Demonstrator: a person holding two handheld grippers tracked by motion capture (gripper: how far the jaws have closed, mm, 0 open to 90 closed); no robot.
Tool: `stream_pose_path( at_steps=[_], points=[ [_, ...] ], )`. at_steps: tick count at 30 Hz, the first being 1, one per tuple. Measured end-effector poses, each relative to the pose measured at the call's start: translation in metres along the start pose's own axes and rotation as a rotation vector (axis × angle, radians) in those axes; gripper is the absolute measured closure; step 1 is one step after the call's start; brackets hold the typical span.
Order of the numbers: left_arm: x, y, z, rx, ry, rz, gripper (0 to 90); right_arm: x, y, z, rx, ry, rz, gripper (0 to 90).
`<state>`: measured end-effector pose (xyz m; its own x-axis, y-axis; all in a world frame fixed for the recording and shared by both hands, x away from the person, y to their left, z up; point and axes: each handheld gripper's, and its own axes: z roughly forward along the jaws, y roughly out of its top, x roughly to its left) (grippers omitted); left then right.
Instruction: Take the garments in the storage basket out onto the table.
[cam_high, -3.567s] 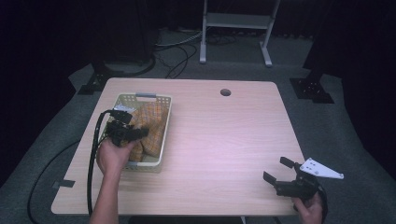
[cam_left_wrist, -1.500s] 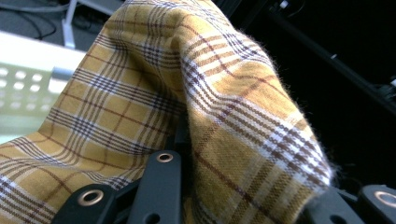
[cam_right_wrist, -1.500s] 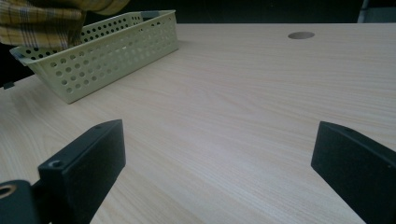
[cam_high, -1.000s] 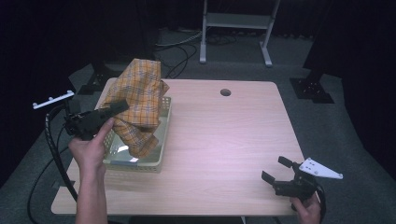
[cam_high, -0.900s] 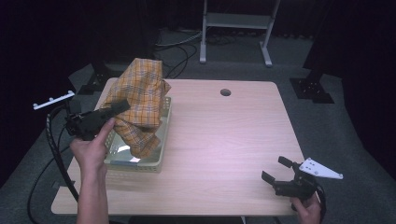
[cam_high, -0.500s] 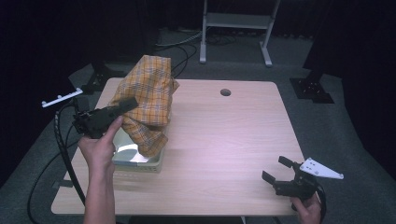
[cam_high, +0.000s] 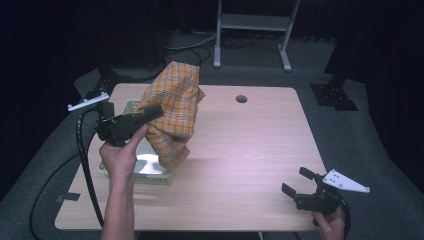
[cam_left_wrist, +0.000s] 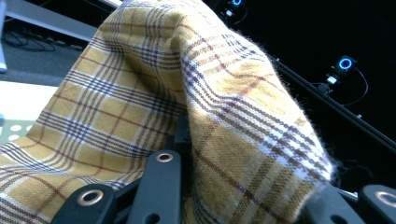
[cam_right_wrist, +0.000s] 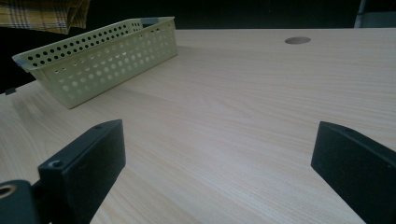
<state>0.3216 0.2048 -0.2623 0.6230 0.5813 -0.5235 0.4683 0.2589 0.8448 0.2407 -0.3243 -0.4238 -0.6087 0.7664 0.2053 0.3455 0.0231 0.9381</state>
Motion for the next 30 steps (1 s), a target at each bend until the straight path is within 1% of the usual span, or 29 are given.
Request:
stream_pose_path(
  at_steps=[11,21,30],
  points=[
    [-0.006,0.001,0.017,0.031,-0.013,0.025,73.0,-0.002,0.0,-0.002,-0.008,-0.006,0.009,2.8],
    [-0.012,-0.001,0.033,0.049,-0.028,0.034,72.9,-0.002,0.0,-0.003,-0.011,-0.003,0.005,2.9],
    [-0.016,-0.003,0.047,0.068,-0.035,0.04,72.9,-0.003,0.0,-0.005,-0.019,-0.006,0.012,2.8]
  ],
)
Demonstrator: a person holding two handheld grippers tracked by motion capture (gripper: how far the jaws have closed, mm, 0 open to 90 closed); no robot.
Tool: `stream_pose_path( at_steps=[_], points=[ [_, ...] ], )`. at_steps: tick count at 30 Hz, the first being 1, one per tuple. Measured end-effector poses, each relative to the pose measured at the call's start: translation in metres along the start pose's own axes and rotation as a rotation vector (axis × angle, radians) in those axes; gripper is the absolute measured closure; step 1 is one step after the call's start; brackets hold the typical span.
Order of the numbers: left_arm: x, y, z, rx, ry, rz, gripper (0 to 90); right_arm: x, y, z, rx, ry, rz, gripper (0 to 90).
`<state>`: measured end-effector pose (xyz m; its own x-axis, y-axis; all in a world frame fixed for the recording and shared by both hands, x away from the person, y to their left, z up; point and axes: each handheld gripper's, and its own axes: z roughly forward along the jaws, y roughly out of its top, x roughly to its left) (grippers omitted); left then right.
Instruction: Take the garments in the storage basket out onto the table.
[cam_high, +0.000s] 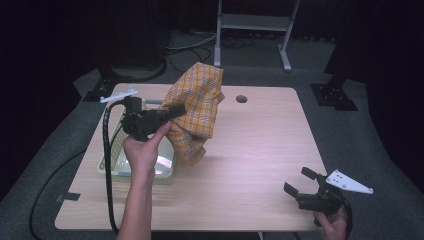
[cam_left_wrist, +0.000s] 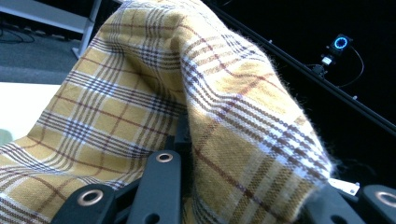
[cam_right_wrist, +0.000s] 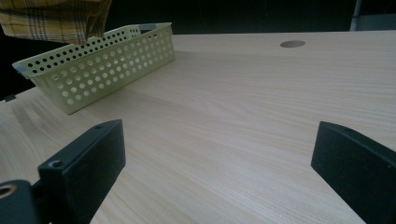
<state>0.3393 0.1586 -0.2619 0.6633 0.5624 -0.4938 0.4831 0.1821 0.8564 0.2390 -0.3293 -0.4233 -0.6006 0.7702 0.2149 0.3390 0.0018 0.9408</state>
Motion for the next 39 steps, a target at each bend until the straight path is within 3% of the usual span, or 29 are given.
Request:
stream_pose_path(
  at_steps=[39],
  points=[
    [-0.015,-0.007,0.061,0.1,-0.042,0.035,72.8,-0.004,0.0,-0.006,-0.021,-0.002,0.016,2.9]
  ],
)
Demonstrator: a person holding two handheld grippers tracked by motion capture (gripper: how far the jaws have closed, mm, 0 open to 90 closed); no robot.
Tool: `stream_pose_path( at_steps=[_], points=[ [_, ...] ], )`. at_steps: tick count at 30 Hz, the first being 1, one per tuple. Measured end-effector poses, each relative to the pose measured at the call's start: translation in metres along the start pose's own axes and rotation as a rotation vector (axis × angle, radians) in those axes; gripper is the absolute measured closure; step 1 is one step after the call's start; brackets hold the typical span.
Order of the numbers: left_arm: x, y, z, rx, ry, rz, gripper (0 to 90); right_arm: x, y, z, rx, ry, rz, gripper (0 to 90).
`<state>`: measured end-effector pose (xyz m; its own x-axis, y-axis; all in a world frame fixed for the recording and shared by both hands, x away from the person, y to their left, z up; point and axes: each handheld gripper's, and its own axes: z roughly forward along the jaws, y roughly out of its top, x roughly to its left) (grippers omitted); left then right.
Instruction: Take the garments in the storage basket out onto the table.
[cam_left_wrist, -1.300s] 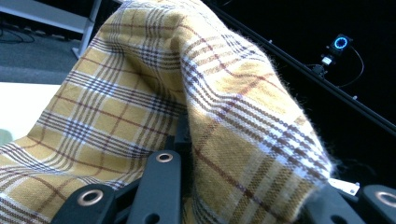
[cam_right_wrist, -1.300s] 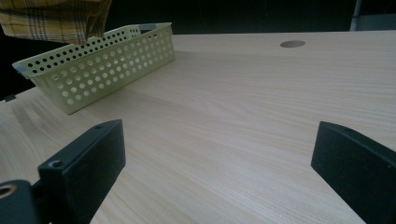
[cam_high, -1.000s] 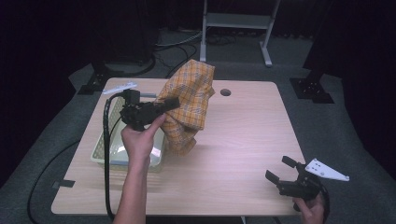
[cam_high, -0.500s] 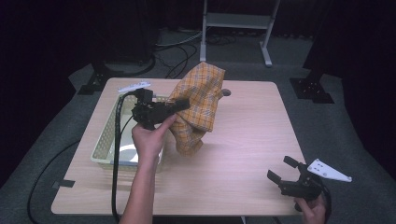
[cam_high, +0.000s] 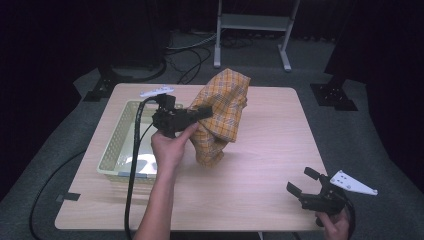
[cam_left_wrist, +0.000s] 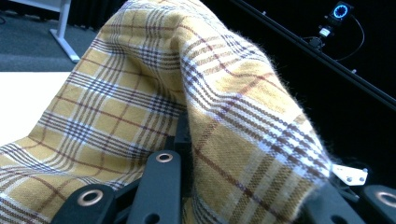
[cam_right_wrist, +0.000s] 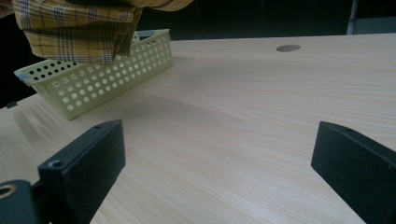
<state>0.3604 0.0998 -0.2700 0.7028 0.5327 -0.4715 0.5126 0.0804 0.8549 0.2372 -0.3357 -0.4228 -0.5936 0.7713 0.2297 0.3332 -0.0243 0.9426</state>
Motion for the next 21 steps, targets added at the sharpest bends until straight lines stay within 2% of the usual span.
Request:
stream_pose_path(
  at_steps=[21],
  points=[
    [0.0,-0.005,0.029,0.048,0.007,-0.002,72.8,-0.001,0.0,-0.002,-0.007,0.0,0.003,2.8]
  ],
)
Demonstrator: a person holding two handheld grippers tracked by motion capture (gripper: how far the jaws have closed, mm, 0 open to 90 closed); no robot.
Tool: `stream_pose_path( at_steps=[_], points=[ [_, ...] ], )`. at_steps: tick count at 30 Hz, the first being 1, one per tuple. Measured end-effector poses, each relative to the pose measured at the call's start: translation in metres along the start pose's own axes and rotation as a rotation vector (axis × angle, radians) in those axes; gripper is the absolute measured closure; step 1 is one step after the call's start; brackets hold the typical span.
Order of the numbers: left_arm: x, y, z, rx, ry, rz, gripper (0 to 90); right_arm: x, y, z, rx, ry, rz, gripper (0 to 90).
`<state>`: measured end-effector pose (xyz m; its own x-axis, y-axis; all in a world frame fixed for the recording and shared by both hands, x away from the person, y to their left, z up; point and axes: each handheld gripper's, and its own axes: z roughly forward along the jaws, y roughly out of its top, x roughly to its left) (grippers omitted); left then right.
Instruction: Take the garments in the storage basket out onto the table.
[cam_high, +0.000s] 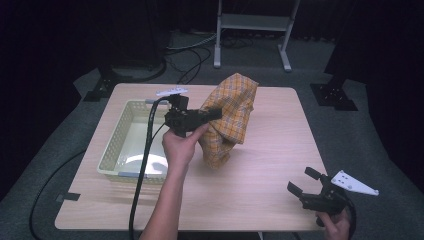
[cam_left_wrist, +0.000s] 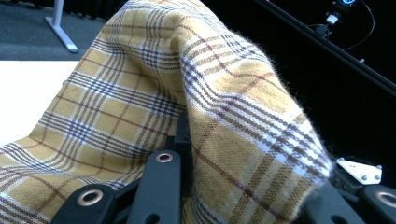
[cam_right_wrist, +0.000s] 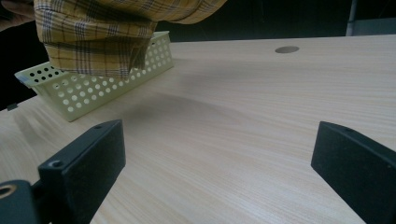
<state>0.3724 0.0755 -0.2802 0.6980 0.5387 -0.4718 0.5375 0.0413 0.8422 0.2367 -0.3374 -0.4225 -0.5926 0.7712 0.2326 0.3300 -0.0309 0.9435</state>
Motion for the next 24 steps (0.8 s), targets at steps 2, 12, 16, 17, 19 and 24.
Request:
stream_pose_path(
  at_steps=[2,12,16,17,19,24],
  points=[
    [0.0,-0.001,0.003,0.003,-0.002,0.002,72.8,-0.001,0.0,0.0,-0.001,-0.001,0.0,2.9],
    [0.0,-0.004,0.02,0.04,0.024,0.014,72.7,-0.002,0.0,-0.001,-0.005,-0.003,0.002,2.9],
    [0.002,-0.007,0.027,0.061,0.033,0.017,72.7,-0.002,0.0,-0.001,-0.004,-0.003,0.005,2.8],
    [0.002,-0.008,0.029,0.065,0.033,0.015,72.7,-0.002,0.0,-0.002,-0.005,-0.003,0.006,2.8],
    [0.002,-0.009,0.033,0.071,0.033,0.017,72.7,-0.003,0.0,-0.002,-0.005,-0.005,0.007,2.8],
    [0.004,-0.012,0.042,0.091,0.042,0.021,72.7,-0.004,0.0,-0.003,-0.007,-0.007,0.012,2.8]
  ],
)
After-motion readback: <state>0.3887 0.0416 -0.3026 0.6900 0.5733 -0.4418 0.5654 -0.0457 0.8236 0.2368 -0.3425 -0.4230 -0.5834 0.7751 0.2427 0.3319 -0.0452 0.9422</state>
